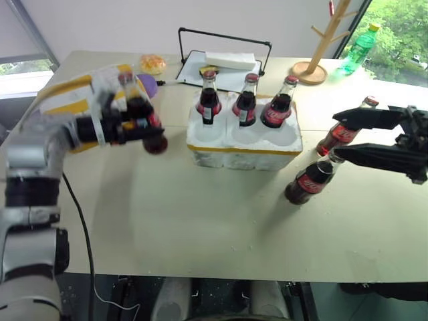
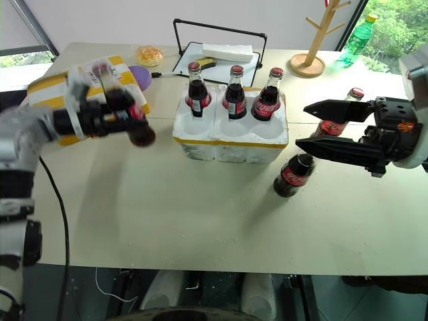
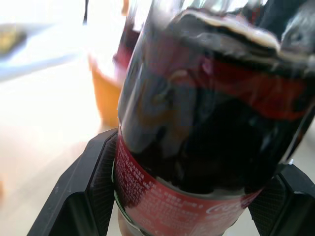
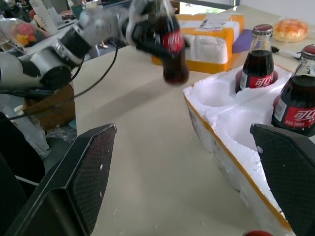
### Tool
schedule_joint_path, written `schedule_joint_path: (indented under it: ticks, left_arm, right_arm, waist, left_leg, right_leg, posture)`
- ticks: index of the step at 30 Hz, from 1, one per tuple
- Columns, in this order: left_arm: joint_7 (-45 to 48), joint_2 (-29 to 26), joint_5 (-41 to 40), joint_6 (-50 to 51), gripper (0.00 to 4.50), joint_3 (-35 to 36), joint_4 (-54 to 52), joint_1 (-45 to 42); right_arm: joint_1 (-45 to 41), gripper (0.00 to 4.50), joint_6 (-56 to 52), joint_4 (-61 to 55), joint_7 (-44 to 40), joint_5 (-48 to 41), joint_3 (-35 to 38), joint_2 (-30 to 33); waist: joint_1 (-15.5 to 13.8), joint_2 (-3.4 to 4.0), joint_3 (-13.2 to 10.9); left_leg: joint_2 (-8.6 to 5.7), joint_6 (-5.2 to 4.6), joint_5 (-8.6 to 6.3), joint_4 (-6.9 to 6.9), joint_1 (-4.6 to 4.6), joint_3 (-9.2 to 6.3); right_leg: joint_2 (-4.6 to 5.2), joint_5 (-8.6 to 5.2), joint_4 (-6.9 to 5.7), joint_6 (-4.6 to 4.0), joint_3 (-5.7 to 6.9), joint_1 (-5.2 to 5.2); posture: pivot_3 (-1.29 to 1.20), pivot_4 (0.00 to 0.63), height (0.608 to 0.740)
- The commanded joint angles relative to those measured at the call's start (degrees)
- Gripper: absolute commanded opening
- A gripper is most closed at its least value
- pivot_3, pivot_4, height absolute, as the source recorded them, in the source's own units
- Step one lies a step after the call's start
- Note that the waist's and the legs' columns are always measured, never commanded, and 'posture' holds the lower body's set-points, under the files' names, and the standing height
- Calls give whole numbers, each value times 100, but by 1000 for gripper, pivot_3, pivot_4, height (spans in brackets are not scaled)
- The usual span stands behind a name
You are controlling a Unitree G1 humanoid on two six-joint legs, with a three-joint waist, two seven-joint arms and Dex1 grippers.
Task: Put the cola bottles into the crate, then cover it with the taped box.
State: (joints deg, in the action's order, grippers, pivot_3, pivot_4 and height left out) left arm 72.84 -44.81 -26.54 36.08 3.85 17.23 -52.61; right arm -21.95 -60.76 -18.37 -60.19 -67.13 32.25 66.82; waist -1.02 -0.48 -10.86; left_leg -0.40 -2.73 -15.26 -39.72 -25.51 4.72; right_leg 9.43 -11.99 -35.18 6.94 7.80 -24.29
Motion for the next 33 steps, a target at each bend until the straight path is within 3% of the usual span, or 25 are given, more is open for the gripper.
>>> schedule_joint_path:
  ticks: [1, 5, 19, 33]
  left_arm:
    - [328, 97, -108, 44, 2866, -99, 268, -712]
    - [585, 630, 132, -258, 2866, -441, 1078, -1503]
    - [918, 1937, 980, -1670, 2866, -828, 3148, -2427]
    - [1394, 1771, 1614, -2303, 2866, -927, 3617, -2427]
  right_arm:
    - [52, 4500, 238, -127, 34, 104, 131, -11]
    - [270, 4500, 225, -264, 165, 29, 324, -113]
    - [955, 4500, 125, -751, 870, -391, 1022, -333]
    - [1154, 4500, 345, -707, 1202, -408, 975, -453]
  waist:
    - [15, -1, 0]
    - [4, -3, -2]
    - [7, -11, -9]
    - [22, -11, -9]
  left_leg:
    - [0, -2, -1, -3, 0, 1]
    - [-1, -2, 0, -11, -1, -1]
    - [2, -9, -4, -22, -9, 0]
    - [2, -14, -7, -27, -11, 1]
  right_leg:
    - [0, 1, 0, 1, 0, 2]
    - [-1, 0, -4, 4, 2, 4]
    - [0, 3, -2, 6, 1, 0]
    - [2, 4, -6, 7, 1, -3]
  posture:
    - [0, 150, 740]
    - [0, 150, 740]
    - [0, 150, 740]
    - [0, 150, 740]
